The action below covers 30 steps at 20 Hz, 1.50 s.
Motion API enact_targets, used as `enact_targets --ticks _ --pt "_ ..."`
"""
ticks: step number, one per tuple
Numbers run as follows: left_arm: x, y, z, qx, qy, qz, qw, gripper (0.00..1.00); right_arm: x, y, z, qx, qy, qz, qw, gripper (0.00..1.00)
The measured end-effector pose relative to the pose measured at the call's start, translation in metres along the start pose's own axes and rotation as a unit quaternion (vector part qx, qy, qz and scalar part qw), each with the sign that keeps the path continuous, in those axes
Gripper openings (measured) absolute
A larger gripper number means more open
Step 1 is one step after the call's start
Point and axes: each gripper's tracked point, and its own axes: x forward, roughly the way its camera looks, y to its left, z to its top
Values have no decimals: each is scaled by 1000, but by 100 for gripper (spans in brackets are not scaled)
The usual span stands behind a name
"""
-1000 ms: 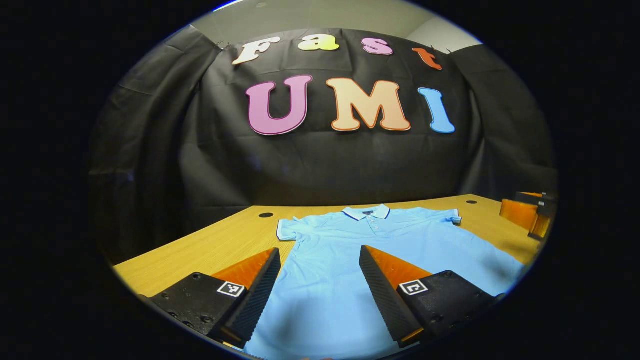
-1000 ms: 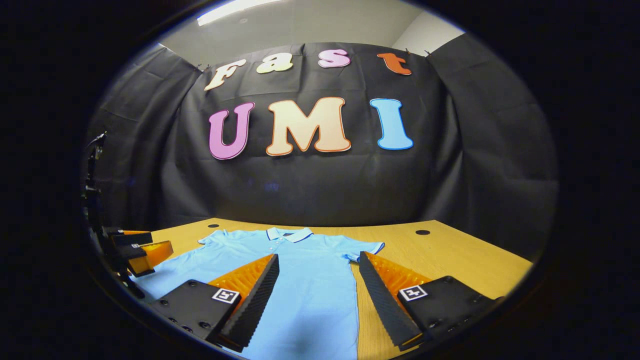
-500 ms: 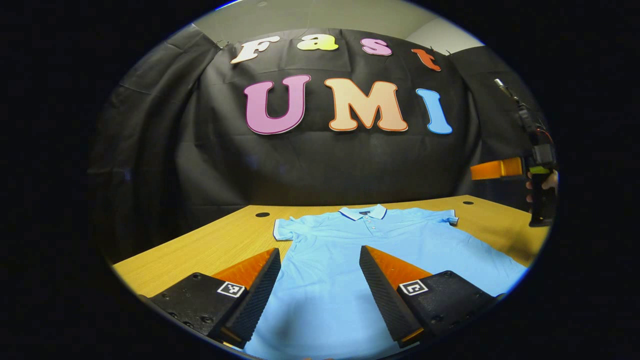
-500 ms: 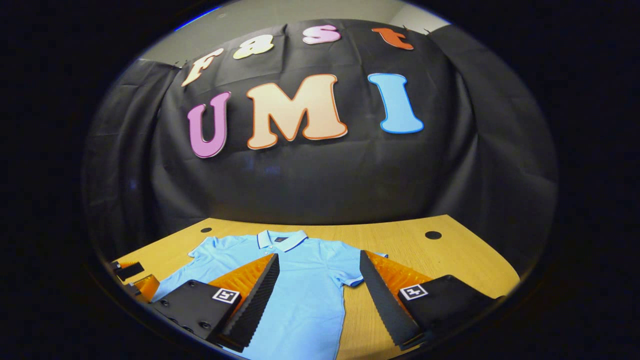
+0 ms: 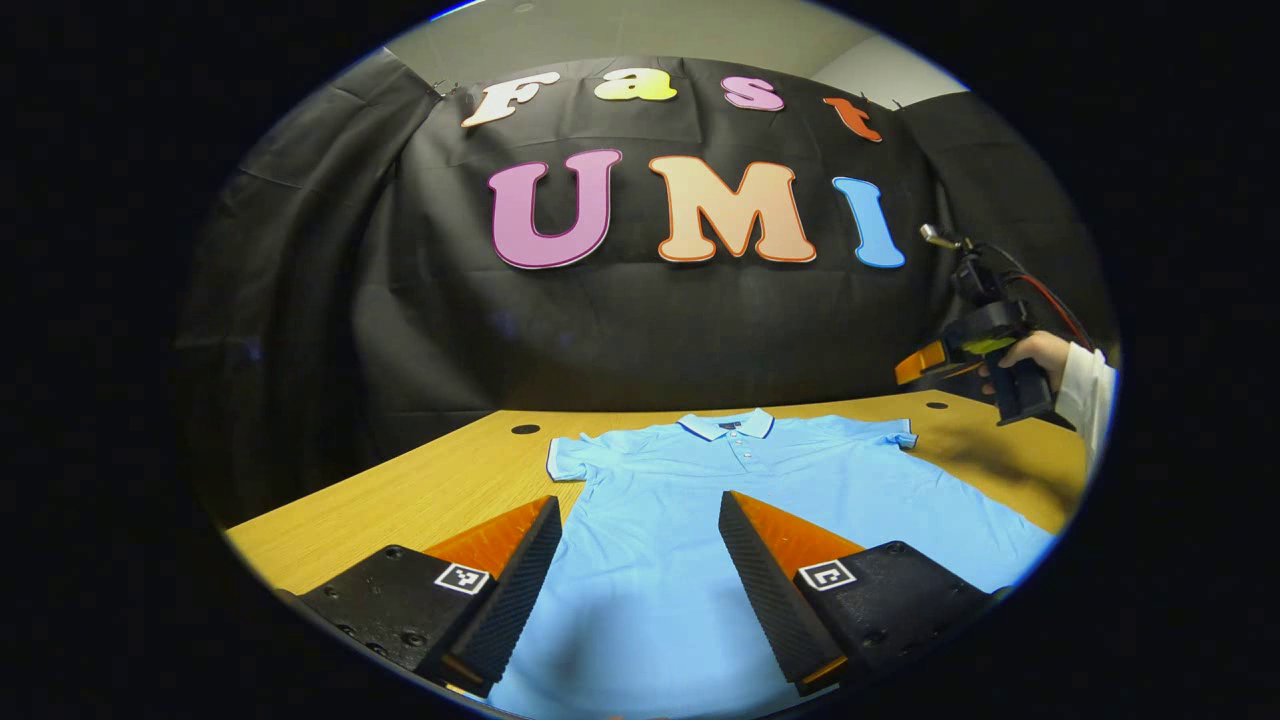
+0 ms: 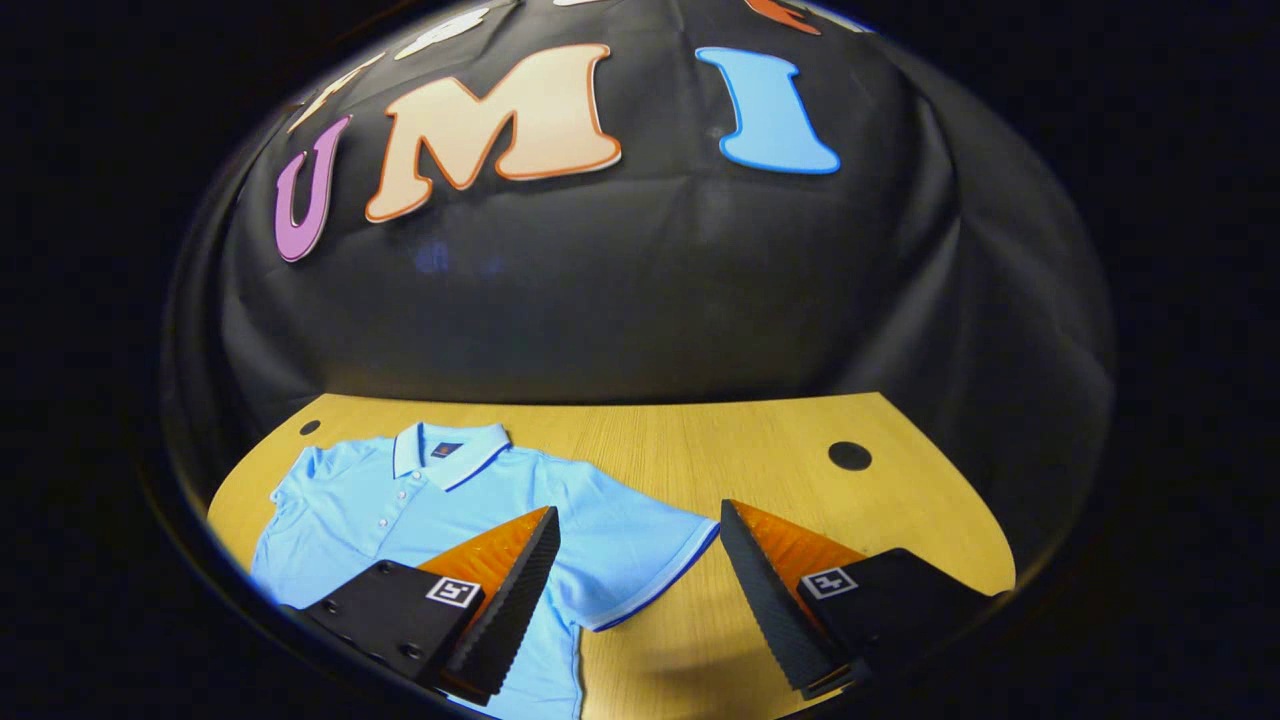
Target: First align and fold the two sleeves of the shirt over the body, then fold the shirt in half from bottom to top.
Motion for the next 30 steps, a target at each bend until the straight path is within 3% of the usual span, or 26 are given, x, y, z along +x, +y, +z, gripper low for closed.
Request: enact_targets --ticks 7,15,17,21,23,25,26,28,29,30 --pt "1 -1 0 2 0 -1 1000 96 53 -19 -35 -36 46 -35 998 100" --pt "1 -2 -2 3 2 -3 1000 96 70 -20 -60 -6 77 -23 997 100" --pt "1 -1 -1 3 3 -3 1000 96 73 -19 -60 9 78 -18 997 96" --pt "1 -1 -2 4 3 -3 1000 96 73 -15 -60 4 74 -4 997 81" --pt "1 -1 -2 4 3 -3 1000 96 73 -11 -61 3 74 4 997 65" --pt "2 0 -2 4 2 -3 1000 96 72 -6 -60 4 74 9 997 40" --pt "2 0 -2 4 3 -3 1000 95 71 -4 -62 7 78 11 997 37" --pt "2 0 -1 4 2 -3 1000 96 71 -2 -62 7 77 9 997 12" --pt "2 0 -2 4 2 -3 1000 96 70 -3 -59 7 76 7 997 12" --pt "1 0 -1 4 2 -3 1000 96 70 -2 -59 11 75 5 997 4"
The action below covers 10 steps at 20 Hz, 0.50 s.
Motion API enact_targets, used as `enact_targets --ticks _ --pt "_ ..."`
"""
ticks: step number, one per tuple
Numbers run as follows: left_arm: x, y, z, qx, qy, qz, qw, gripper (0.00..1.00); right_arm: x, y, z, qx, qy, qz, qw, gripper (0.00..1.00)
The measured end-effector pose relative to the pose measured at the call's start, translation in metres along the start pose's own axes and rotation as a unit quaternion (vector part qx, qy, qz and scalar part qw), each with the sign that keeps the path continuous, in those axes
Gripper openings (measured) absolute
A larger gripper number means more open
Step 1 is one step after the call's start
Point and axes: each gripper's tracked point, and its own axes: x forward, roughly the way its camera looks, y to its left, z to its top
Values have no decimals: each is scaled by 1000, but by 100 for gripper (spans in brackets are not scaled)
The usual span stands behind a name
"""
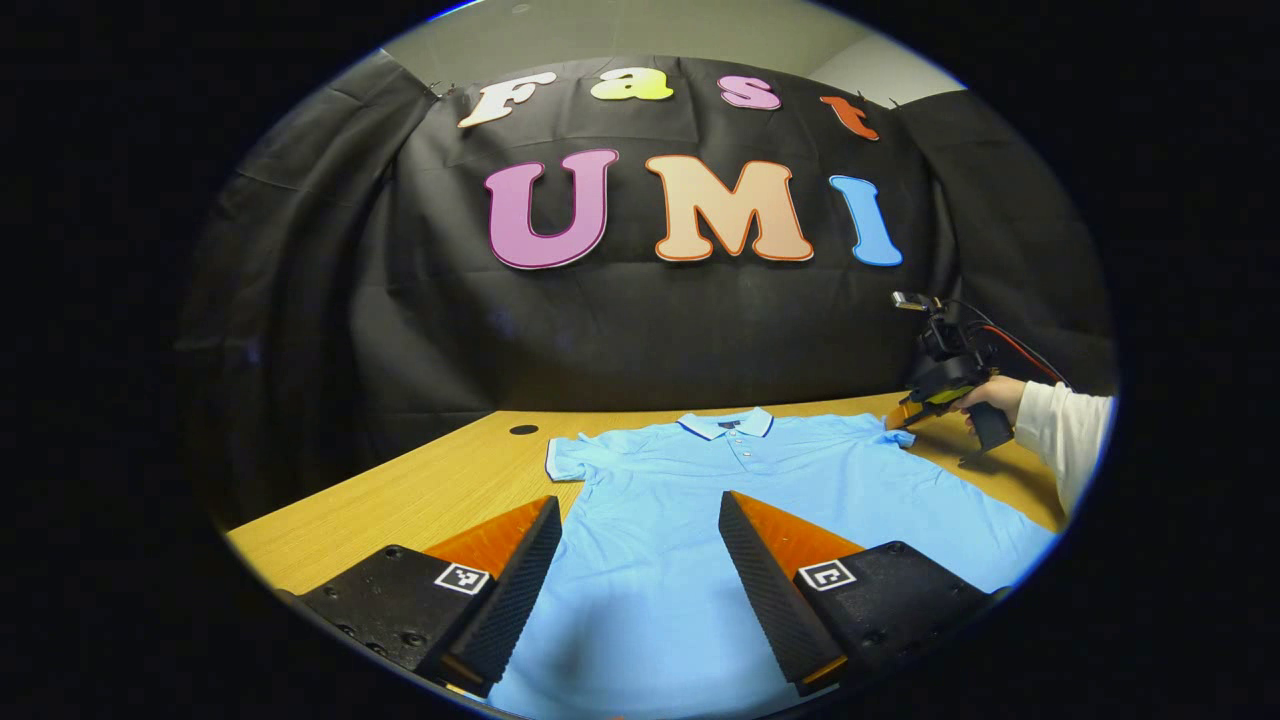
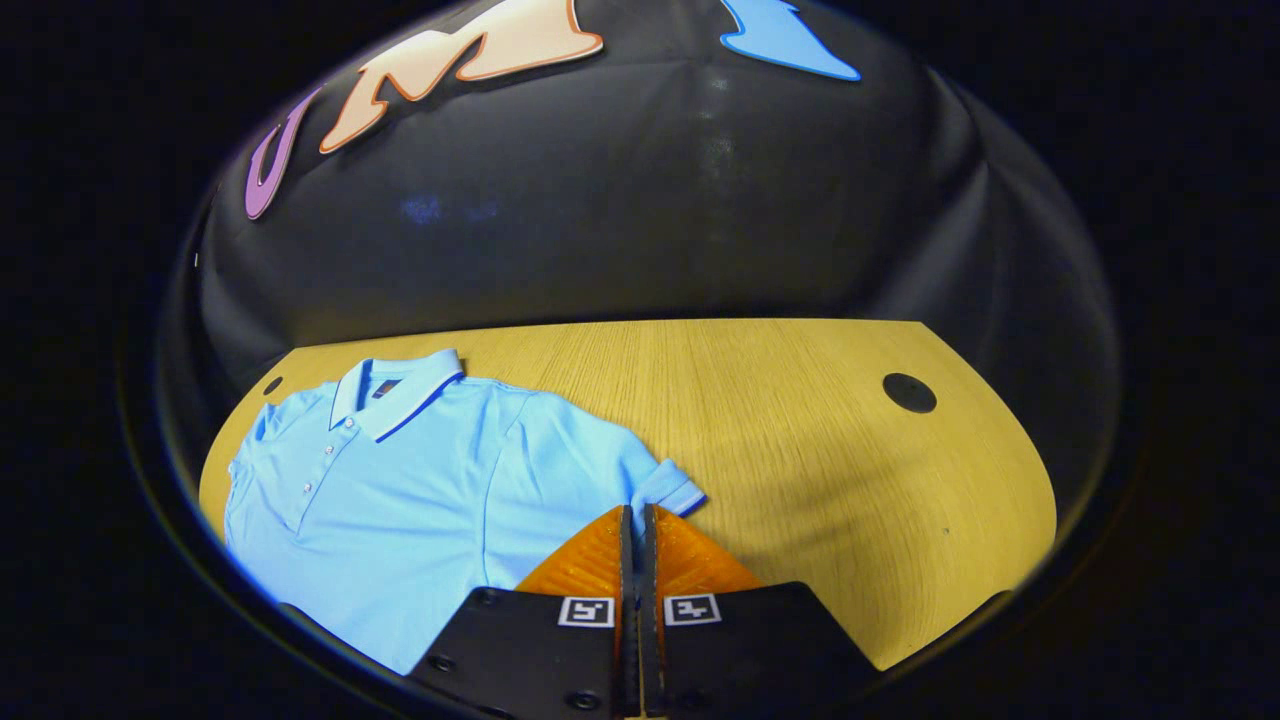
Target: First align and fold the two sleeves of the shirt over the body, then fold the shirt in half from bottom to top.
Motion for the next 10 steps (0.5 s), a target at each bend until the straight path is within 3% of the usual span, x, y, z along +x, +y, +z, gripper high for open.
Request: enact_targets --ticks 5,7,10 --pt "1 0 -1 1 1 1 1000 95 -13 18 20 -7 -30 10 999 4" --pt "0 1 0 0 -1 2 1000 96 -26 40 36 -1 -51 34 998 4" --pt "0 1 -1 0 -1 2 1000 96 -48 85 52 27 -71 98 992 4"
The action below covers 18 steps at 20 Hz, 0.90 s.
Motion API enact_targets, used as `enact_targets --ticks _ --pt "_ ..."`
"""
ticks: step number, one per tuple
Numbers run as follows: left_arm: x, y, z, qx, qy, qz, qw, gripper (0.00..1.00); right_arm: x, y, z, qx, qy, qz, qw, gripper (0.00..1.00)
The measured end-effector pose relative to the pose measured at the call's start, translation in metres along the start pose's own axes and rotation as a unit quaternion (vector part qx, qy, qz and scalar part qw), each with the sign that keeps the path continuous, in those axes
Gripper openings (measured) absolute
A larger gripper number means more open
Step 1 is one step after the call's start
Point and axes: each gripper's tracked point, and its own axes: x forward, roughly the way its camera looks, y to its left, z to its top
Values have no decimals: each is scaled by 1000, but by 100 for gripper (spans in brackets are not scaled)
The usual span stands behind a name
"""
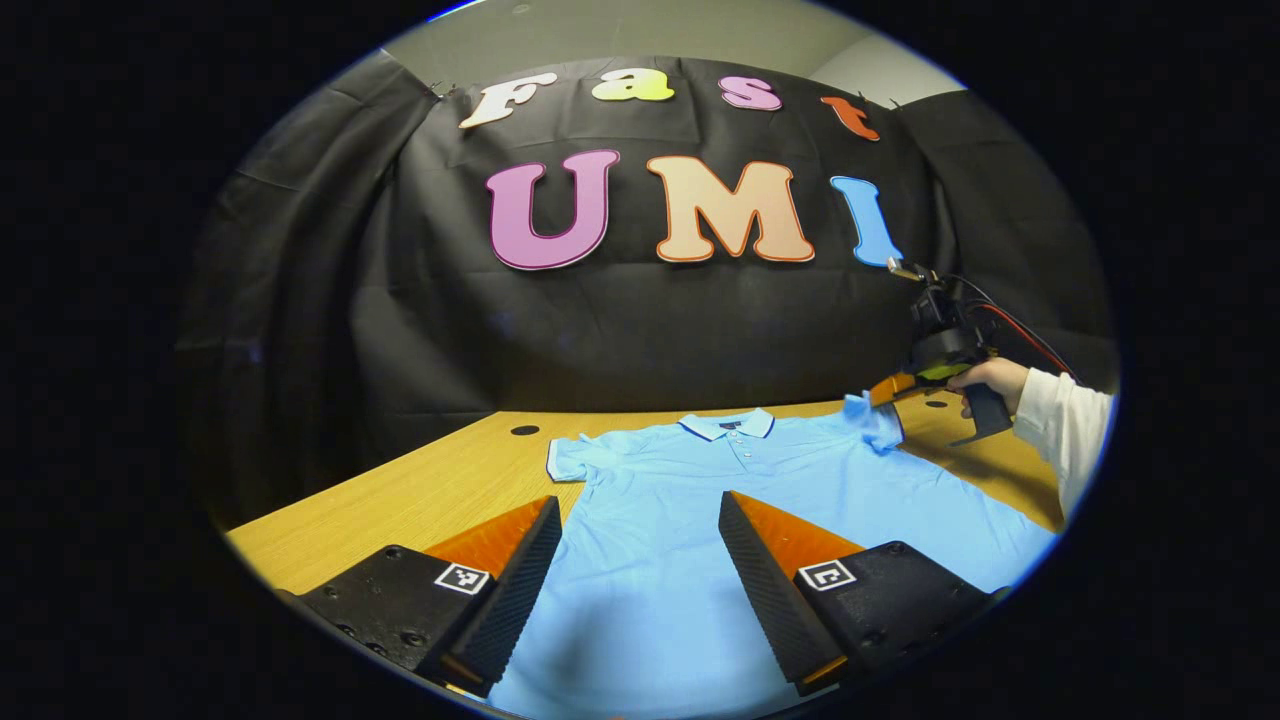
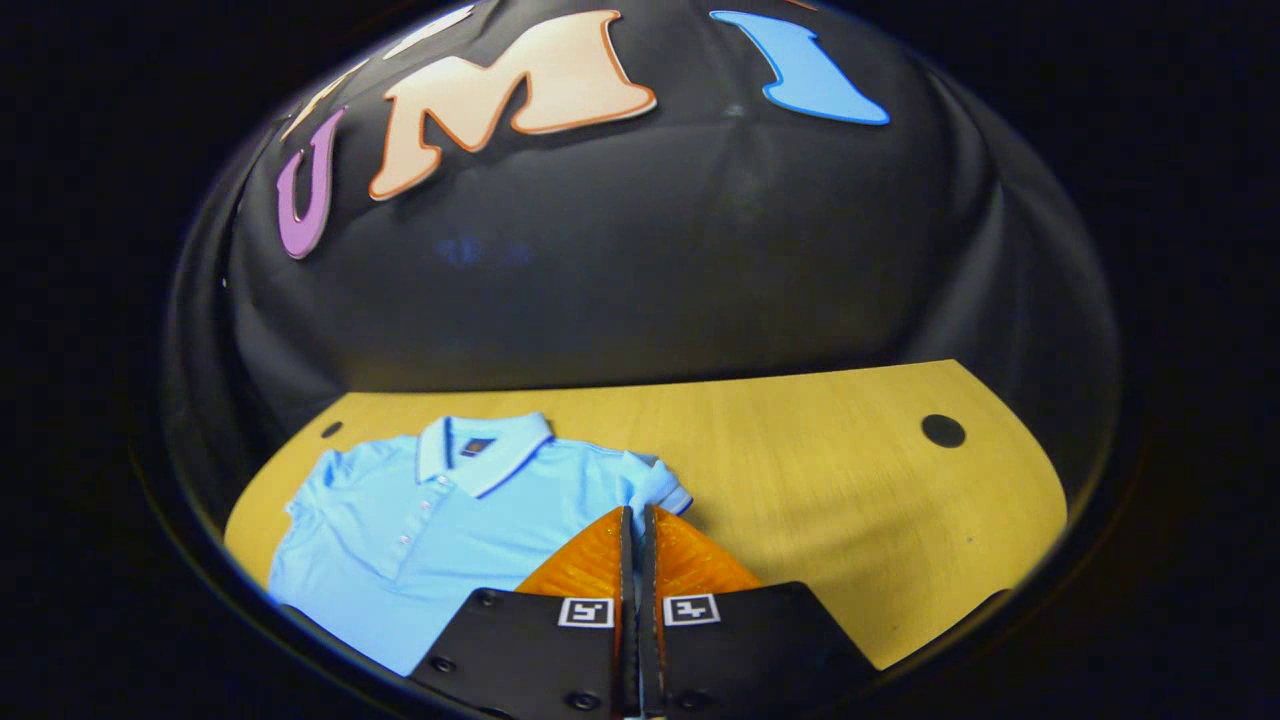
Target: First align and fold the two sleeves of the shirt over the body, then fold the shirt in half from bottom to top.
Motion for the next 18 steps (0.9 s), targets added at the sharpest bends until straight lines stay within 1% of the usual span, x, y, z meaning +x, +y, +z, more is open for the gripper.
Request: enact_targets --ticks 3,6,8,9,10,11,12,13,14,15,16,17,18 --pt "0 1 -1 -1 0 0 1000 96 4 39 -11 16 9 44 999 4" --pt "0 0 -1 0 1 0 1000 96 14 64 -32 30 32 66 997 4" --pt "0 0 0 0 1 0 1000 96 17 79 -41 32 42 79 995 11" --pt "0 0 0 -1 0 0 1000 95 18 86 -44 36 47 88 994 12" --pt "0 0 0 -1 0 0 1000 96 15 92 -49 45 55 101 992 17" --pt "0 1 0 -1 -1 0 1000 96 11 102 -52 58 63 120 989 14" --pt "0 1 0 -1 -1 0 1000 96 8 108 -54 68 71 135 986 24" --pt "0 1 0 -2 -2 0 1000 96 5 113 -57 70 77 143 984 40" --pt "1 0 1 -2 -2 0 1000 96 0 116 -60 63 80 147 984 41" --pt "1 1 0 -2 -2 0 1000 96 -5 120 -60 53 75 150 984 48" --pt "1 0 0 -1 -1 0 1000 96 -14 126 -57 42 67 157 984 70" --pt "1 1 0 -2 -2 0 1000 96 -24 131 -54 33 57 164 984 80" --pt "0 1 1 -3 -3 1 1000 95 -36 137 -50 25 47 170 984 96"
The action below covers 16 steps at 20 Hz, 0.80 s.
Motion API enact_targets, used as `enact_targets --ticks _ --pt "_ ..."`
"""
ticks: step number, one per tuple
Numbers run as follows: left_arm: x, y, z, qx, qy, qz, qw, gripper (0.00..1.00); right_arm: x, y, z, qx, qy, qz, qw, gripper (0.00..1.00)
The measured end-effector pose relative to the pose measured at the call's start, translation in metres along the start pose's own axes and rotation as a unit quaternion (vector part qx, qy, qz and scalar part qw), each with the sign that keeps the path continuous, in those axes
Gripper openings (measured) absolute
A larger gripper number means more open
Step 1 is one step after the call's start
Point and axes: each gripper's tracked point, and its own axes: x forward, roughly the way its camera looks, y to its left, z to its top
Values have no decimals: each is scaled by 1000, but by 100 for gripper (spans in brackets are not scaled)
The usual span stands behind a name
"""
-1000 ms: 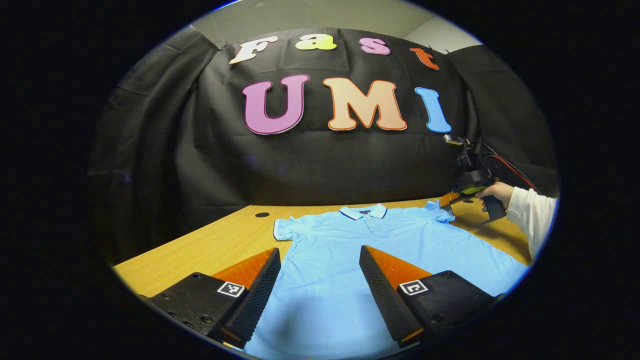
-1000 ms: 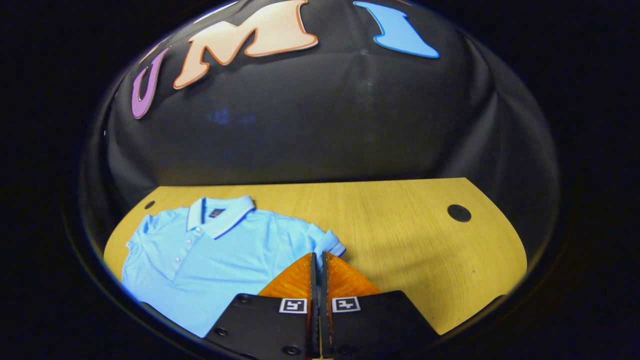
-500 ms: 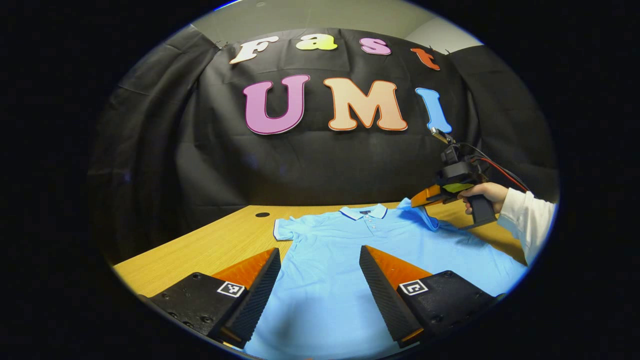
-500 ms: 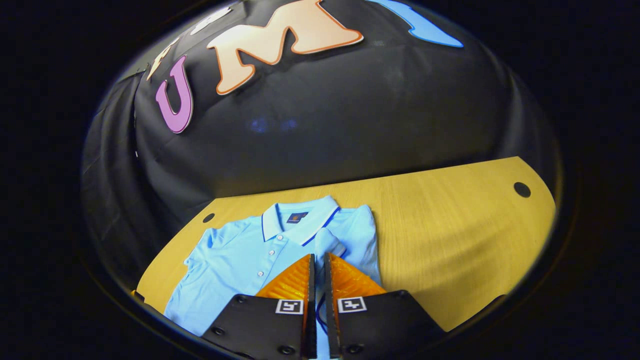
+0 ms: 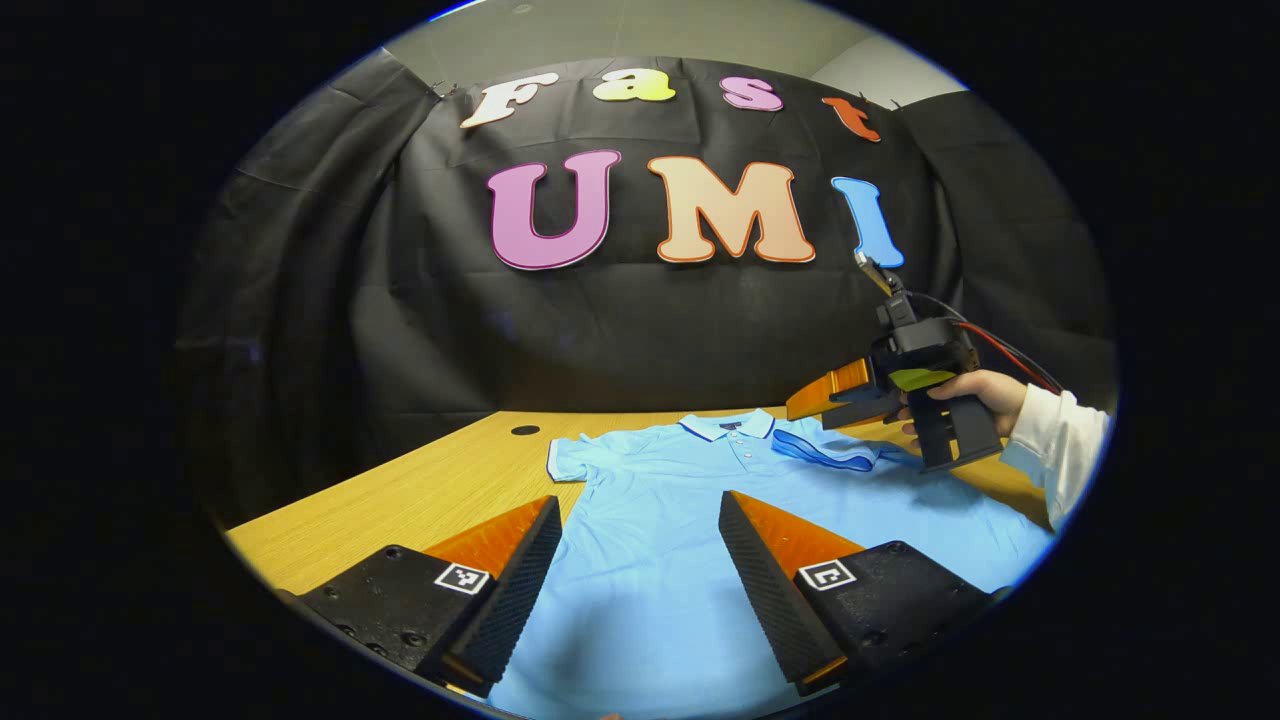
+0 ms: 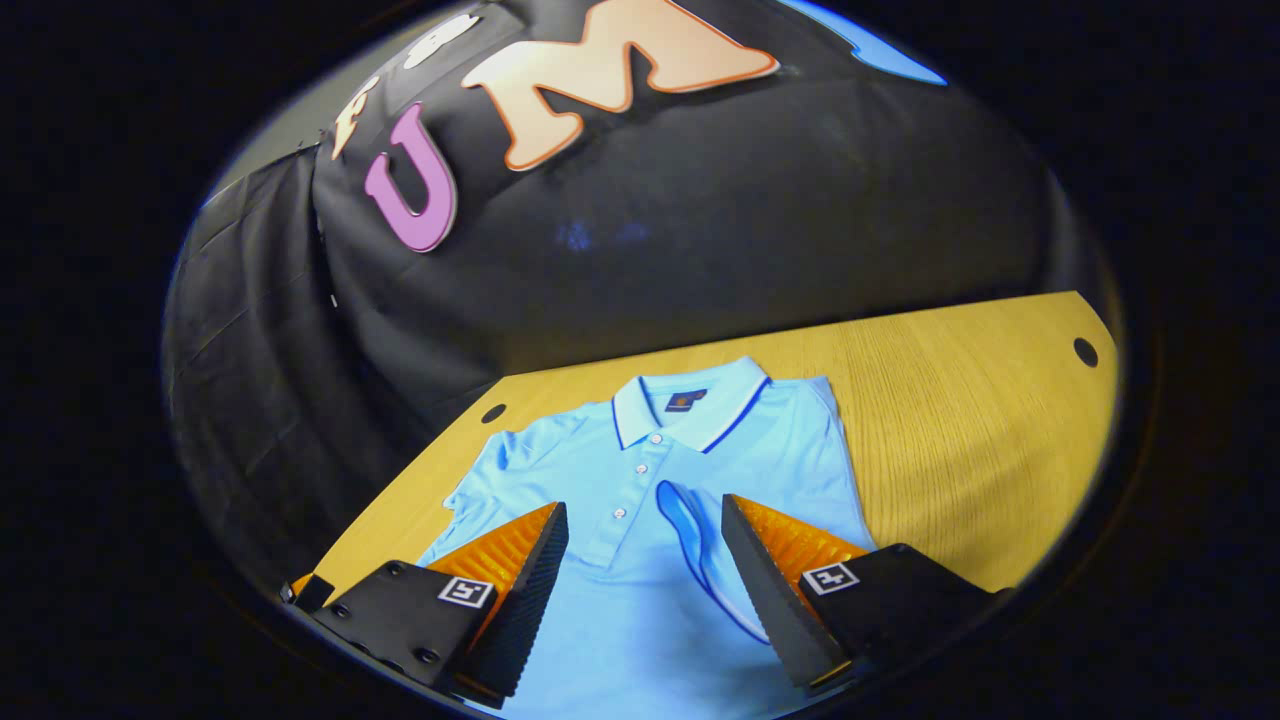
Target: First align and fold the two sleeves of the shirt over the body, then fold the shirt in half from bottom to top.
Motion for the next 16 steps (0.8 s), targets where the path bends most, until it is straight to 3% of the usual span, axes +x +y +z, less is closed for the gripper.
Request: enact_targets --ticks 2,4,5,6,9,13,16 --pt "0 0 0 -1 -1 0 1000 96 -17 12 5 -25 -20 5 999 98" --pt "-1 0 3 -4 -7 0 1000 96 -37 11 8 -63 -41 -13 997 98" --pt "-1 2 3 -5 -10 2 1000 96 -48 11 10 -80 -53 -21 995 94" --pt "-1 2 4 -6 -10 2 1000 96 -61 11 9 -92 -62 -28 993 98" --pt "1 -1 0 -3 0 -2 1000 95 -99 20 2 -106 -90 -25 990 98" --pt "1 -9 13 -18 9 -32 999 95 -146 25 -15 -92 -123 -19 988 98" --pt "8 -17 26 -41 20 -79 996 95 -180 22 -18 -93 -148 -25 984 98"
